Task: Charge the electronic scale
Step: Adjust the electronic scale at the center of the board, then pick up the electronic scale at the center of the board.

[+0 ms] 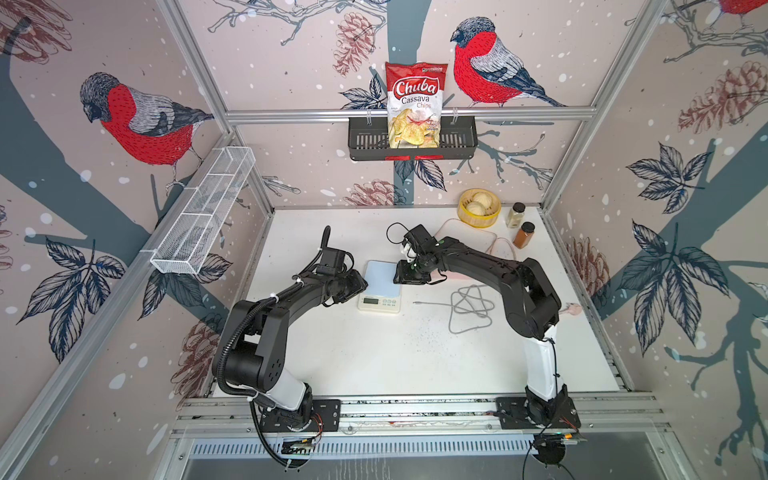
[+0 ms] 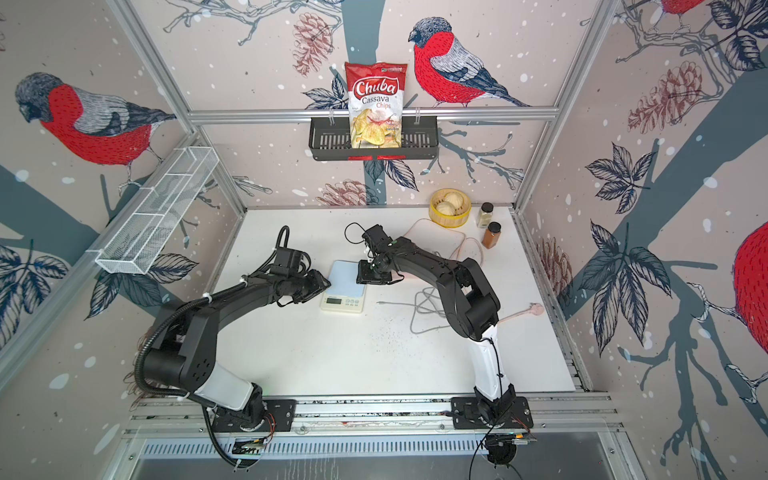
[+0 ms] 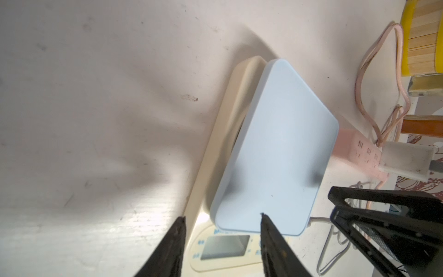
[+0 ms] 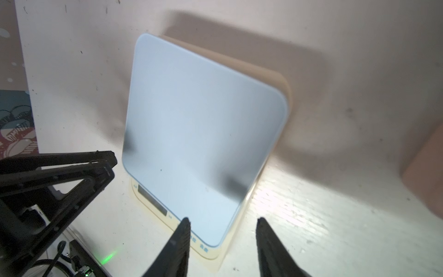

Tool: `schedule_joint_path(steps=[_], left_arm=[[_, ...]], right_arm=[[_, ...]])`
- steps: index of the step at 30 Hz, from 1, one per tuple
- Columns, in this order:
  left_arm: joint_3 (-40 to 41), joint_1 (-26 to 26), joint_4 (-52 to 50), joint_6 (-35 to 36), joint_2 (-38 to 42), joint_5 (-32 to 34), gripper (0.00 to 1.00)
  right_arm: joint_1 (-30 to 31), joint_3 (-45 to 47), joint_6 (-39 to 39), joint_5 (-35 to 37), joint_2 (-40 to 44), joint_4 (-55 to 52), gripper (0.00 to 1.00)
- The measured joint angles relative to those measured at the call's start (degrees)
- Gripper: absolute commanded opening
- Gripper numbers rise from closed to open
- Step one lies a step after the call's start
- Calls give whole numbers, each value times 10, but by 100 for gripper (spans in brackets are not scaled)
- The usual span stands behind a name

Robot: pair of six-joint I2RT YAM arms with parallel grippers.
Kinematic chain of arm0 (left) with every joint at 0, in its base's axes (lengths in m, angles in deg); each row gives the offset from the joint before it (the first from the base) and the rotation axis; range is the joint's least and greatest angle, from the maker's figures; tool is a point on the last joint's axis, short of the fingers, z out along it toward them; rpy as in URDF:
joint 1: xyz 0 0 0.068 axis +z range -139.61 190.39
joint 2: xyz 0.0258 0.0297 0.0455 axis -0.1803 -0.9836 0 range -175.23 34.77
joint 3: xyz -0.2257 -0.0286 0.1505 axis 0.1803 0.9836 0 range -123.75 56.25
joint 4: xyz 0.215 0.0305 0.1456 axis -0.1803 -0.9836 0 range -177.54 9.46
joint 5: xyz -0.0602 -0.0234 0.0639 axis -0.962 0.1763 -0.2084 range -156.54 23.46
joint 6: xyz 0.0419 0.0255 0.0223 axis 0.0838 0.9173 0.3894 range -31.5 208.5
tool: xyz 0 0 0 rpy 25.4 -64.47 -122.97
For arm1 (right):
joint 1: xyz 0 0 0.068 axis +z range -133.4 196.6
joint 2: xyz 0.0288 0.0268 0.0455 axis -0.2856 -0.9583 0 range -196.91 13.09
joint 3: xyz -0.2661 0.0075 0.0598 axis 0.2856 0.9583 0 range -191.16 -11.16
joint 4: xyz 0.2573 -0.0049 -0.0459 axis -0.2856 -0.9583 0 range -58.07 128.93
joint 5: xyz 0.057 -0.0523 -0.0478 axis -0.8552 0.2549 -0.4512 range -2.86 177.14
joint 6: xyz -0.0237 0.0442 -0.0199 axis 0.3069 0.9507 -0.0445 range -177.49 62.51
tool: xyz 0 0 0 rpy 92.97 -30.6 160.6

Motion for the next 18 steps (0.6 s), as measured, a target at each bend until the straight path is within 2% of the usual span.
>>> schedule_joint_path(steps=[2, 5, 9, 13, 18], left_arm=[[5, 13, 2, 12, 16, -4, 62], [19, 32, 7, 21, 30, -18, 67], [21, 45, 15, 58, 21, -64, 68], [16, 57, 16, 82, -7, -101, 69], [17, 73, 30, 88, -41, -147, 69]], right_arm=[[-12, 15, 14, -5, 18, 3, 53], [-35, 29, 27, -13, 38, 15, 55], [-39, 34, 33, -18, 39, 28, 55], [-27, 82, 65, -41, 39, 58, 55], [-19, 96, 104, -48, 20, 82, 55]])
